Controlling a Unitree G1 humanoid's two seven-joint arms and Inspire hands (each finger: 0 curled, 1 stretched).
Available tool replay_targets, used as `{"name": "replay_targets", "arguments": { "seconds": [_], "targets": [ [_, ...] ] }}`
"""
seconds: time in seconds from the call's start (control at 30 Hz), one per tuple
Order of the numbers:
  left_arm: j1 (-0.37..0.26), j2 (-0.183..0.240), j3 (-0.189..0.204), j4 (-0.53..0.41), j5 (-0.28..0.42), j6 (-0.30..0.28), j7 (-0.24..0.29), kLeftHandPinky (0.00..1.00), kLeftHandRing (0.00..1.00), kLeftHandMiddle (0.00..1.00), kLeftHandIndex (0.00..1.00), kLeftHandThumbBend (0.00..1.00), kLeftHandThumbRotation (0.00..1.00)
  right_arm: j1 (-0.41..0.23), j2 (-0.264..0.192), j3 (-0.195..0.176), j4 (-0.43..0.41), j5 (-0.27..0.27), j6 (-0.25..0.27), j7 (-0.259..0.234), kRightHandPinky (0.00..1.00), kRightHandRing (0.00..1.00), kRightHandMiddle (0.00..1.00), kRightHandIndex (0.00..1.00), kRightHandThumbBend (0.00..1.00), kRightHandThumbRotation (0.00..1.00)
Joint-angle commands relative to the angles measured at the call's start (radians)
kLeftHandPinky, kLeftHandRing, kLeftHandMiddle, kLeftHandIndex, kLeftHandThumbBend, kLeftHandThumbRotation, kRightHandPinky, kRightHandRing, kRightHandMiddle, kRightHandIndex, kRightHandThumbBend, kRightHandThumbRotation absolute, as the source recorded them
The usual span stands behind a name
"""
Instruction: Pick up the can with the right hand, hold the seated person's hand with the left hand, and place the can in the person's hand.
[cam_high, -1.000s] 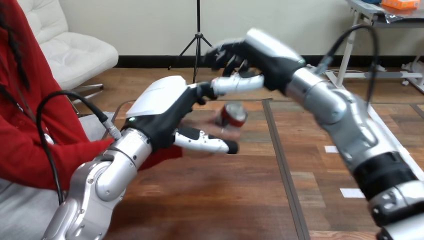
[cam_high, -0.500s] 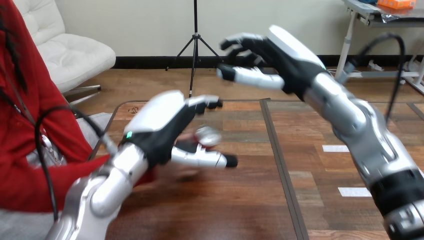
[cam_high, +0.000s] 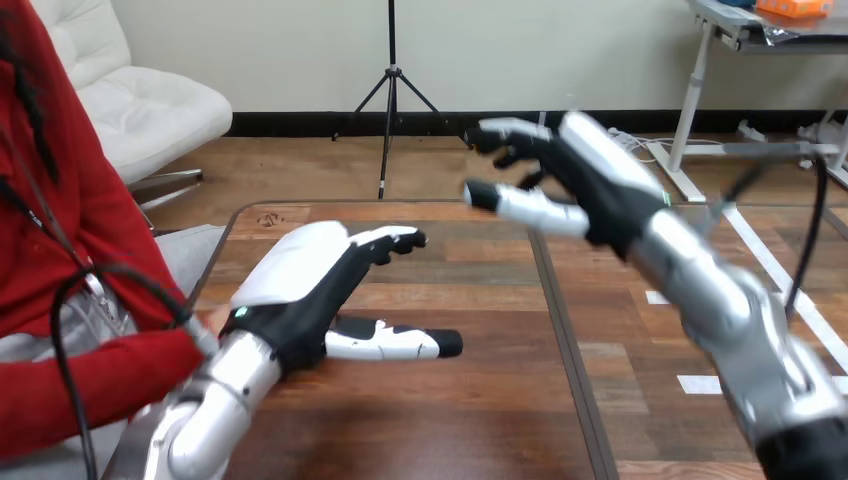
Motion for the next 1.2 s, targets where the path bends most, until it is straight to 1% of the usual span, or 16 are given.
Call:
{"name": "replay_targets", "arguments": {
  "seconds": [0.0, 0.1, 0.13, 0.3, 0.33, 0.4, 0.43, 0.5, 0.53, 0.6, 0.63, 0.7, 0.77, 0.83, 1.03, 1.17],
  "targets": [
    [0.004, -0.01, 0.029, -0.025, 0.002, -0.036, 0.08, 0.71, 0.79, 0.82, 0.82, 0.96, 0.89, 0.041, -0.008, -0.049, -0.116, 0.046, -0.049, -0.03, 0.7, 0.85, 0.87, 0.87, 1.0, 1.0],
    [0.04, -0.023, 0.034, -0.047, -0.008, -0.038, 0.108, 0.68, 0.79, 0.82, 0.82, 0.91, 0.93, 0.096, -0.011, -0.063, -0.151, 0.069, -0.088, -0.035, 0.7, 0.85, 0.88, 0.88, 0.99, 1.0],
    [0.057, -0.028, 0.04, -0.053, -0.023, -0.048, 0.119, 0.67, 0.78, 0.82, 0.81, 0.9, 0.94, 0.125, -0.007, -0.073, -0.164, 0.091, -0.111, -0.036, 0.71, 0.85, 0.88, 0.88, 0.99, 1.0],
    [0.117, -0.059, 0.06, -0.08, -0.093, -0.068, 0.146, 0.62, 0.76, 0.81, 0.79, 0.74, 0.96, 0.218, 0.007, -0.101, -0.195, 0.159, -0.174, -0.038, 0.74, 0.85, 0.87, 0.87, 0.96, 1.0],
    [0.137, -0.072, 0.069, -0.088, -0.125, -0.071, 0.149, 0.62, 0.76, 0.8, 0.79, 0.72, 0.96, 0.245, 0.019, -0.11, -0.192, 0.197, -0.202, -0.031, 0.74, 0.85, 0.87, 0.87, 0.96, 1.0],
    [0.157, -0.085, 0.078, -0.094, -0.159, -0.075, 0.15, 0.61, 0.76, 0.8, 0.78, 0.69, 0.97, 0.271, 0.031, -0.118, -0.186, 0.243, -0.233, -0.021, 0.76, 0.85, 0.87, 0.87, 0.96, 1.0],
    [0.178, -0.092, 0.084, -0.113, -0.144, -0.062, 0.17, 0.61, 0.76, 0.8, 0.78, 0.68, 0.98, 0.302, 0.034, -0.121, -0.199, 0.25, -0.249, -0.029, 0.76, 0.85, 0.87, 0.86, 0.95, 1.0],
    [0.199, -0.098, 0.089, -0.135, -0.118, -0.043, 0.195, 0.5, 0.65, 0.76, 0.75, 0.69, 0.99, 0.332, 0.035, -0.122, -0.214, 0.252, -0.264, -0.039, 0.77, 0.85, 0.87, 0.86, 0.94, 1.0],
    [0.215, -0.105, 0.098, -0.137, -0.142, -0.061, 0.202, 0.47, 0.6, 0.75, 0.75, 0.69, 0.99, 0.357, 0.043, -0.125, -0.215, 0.267, -0.288, -0.043, 0.78, 0.85, 0.86, 0.86, 0.94, 1.0],
    [0.228, -0.113, 0.109, -0.133, -0.178, -0.085, 0.205, 0.44, 0.59, 0.71, 0.71, 0.66, 0.99, 0.378, 0.053, -0.128, -0.21, 0.288, -0.317, -0.043, 0.77, 0.85, 0.85, 0.85, 0.9, 1.0],
    [0.242, -0.116, 0.12, -0.133, -0.224, -0.109, 0.195, 0.44, 0.59, 0.7, 0.71, 0.66, 1.0, 0.399, 0.061, -0.13, -0.203, 0.322, -0.343, -0.027, 0.77, 0.84, 0.85, 0.84, 0.89, 1.0],
    [0.253, -0.119, 0.13, -0.13, -0.274, -0.131, 0.18, 0.46, 0.58, 0.69, 0.69, 0.6, 1.0, 0.415, 0.069, -0.131, -0.19, 0.362, -0.372, -0.006, 0.78, 0.85, 0.85, 0.84, 0.85, 1.0],
    [0.267, -0.124, 0.145, -0.109, -0.365, -0.183, 0.152, 0.47, 0.58, 0.68, 0.68, 0.55, 1.0, 0.45, 0.082, -0.133, -0.197, 0.377, -0.378, -0.012, 0.78, 0.84, 0.85, 0.84, 0.84, 1.0],
    [0.279, -0.126, 0.157, -0.099, -0.412, -0.212, 0.141, 0.49, 0.59, 0.67, 0.66, 0.51, 1.0, 0.479, 0.097, -0.136, -0.203, 0.392, -0.376, -0.016, 0.78, 0.84, 0.85, 0.84, 0.83, 1.0],
    [0.29, -0.121, 0.179, -0.083, -0.49, -0.267, 0.112, 0.51, 0.61, 0.63, 0.61, 0.47, 1.0, 0.53, 0.129, -0.142, -0.205, 0.438, -0.382, -0.012, 0.76, 0.83, 0.85, 0.84, 0.89, 1.0],
    [0.284, -0.117, 0.191, -0.061, -0.517, -0.303, 0.098, 0.49, 0.59, 0.62, 0.59, 0.44, 1.0, 0.547, 0.145, -0.147, -0.191, 0.456, -0.395, -0.006, 0.74, 0.82, 0.85, 0.84, 0.9, 1.0]
  ]
}}
